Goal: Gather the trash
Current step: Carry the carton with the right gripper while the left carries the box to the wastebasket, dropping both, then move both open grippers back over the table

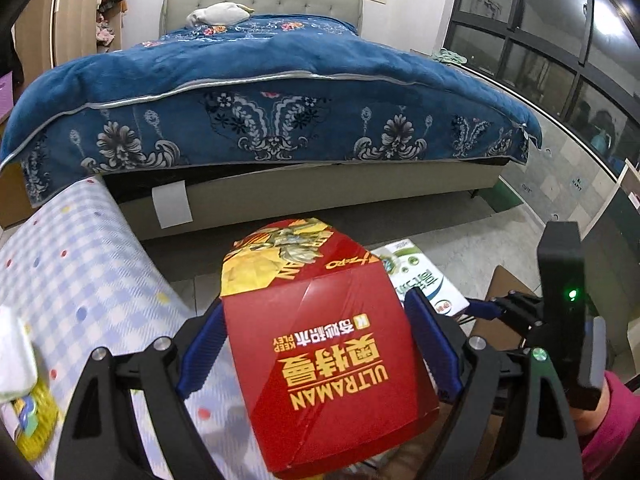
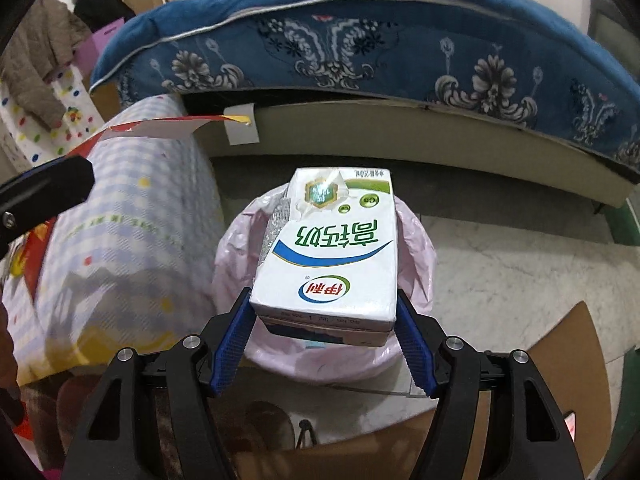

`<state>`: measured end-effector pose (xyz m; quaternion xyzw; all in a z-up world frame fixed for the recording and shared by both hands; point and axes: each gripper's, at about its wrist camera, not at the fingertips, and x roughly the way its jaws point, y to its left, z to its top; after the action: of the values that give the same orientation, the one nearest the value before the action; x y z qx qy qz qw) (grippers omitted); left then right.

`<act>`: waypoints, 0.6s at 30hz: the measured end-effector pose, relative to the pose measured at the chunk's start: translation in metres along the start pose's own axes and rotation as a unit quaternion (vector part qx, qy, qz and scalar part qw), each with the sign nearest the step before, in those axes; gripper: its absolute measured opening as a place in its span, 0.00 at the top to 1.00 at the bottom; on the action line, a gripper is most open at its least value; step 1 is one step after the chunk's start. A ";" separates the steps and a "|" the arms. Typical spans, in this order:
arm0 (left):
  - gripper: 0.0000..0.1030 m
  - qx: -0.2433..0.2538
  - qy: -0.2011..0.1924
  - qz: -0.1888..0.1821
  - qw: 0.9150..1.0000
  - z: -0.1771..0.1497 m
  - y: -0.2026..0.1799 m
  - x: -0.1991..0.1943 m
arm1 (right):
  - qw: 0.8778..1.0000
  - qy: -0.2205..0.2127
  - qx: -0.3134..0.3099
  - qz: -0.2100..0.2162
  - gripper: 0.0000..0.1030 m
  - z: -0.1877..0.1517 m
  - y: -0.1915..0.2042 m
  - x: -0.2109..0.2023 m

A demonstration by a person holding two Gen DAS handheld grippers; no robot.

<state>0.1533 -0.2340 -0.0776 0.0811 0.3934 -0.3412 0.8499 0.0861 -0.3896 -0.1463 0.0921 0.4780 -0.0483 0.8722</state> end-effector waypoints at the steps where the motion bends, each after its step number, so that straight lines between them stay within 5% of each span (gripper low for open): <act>1: 0.17 -0.003 -0.001 0.000 1.000 0.002 0.002 0.002 | 1.000 0.002 -0.001 0.000 0.32 0.002 -0.001 0.005; 8: 0.12 -0.031 -0.014 0.002 0.999 0.008 0.019 -0.006 | 1.000 0.003 0.009 -0.014 0.25 0.011 -0.006 0.013; 18: 0.12 -0.050 -0.037 0.060 0.996 -0.032 0.033 -0.076 | 0.999 -0.045 0.027 0.003 0.26 0.003 0.007 -0.057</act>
<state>0.1204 -0.1567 -0.0491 0.0494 0.3730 -0.2727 0.8855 0.0593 -0.3832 -0.0952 0.1151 0.4362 -0.0628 0.8902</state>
